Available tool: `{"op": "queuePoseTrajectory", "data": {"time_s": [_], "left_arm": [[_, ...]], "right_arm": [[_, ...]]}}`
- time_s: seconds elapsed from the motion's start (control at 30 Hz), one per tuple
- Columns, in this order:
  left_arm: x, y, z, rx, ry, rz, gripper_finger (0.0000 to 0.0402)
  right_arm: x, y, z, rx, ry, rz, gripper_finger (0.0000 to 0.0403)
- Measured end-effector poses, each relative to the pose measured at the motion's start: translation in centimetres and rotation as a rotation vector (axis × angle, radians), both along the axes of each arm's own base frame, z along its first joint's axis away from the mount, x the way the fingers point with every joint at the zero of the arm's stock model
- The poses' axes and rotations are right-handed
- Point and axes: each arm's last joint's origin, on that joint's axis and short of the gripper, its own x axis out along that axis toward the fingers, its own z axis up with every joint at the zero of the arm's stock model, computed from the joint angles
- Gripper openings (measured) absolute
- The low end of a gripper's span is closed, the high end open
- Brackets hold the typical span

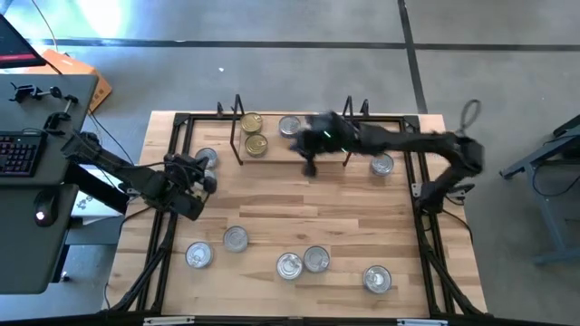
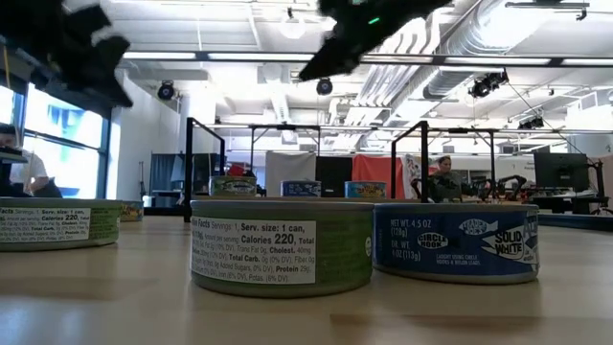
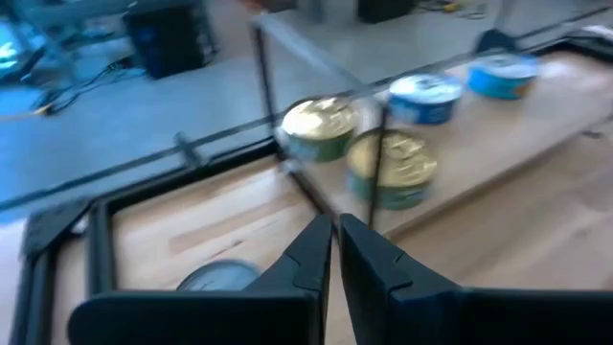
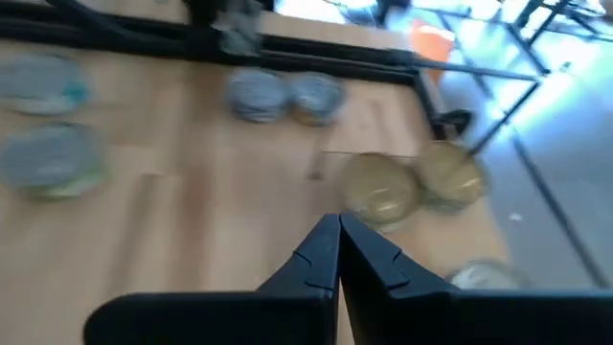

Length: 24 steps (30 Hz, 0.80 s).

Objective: Stack canned seafood by type on shelf
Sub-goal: Adjust the green tuna can on the shelf

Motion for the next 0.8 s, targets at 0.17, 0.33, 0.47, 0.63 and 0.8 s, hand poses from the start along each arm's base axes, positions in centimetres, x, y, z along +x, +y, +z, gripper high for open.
{"op": "queuePoseTrajectory", "data": {"time_s": [0.17,0.33,0.47,0.63,0.8], "left_arm": [[-0.8,1.5,-2.4,-0.069,0.003,0.089,0.0001],[0.0,2.2,-2.2,-0.131,-0.055,-0.020,0.0000],[-0.1,3.7,-2.1,-0.116,-0.047,-0.027,0.0000],[-0.4,6.0,-3.2,-0.148,-0.045,-0.009,0.0000],[0.0,8.5,-5.6,-0.123,-0.116,-0.061,0.0000]], "right_arm": [[-4.9,5.8,-1.7,0.086,-0.105,0.059,0.0000],[-7.8,10.0,-4.2,0.114,-0.275,0.082,0.0000],[-8.9,11.7,-6.3,0.118,-0.390,0.105,0.0000],[-9.4,12.3,-6.9,0.145,-0.462,0.124,0.0000],[-9.2,12.1,-6.6,0.146,-0.475,0.114,0.0000]]}}
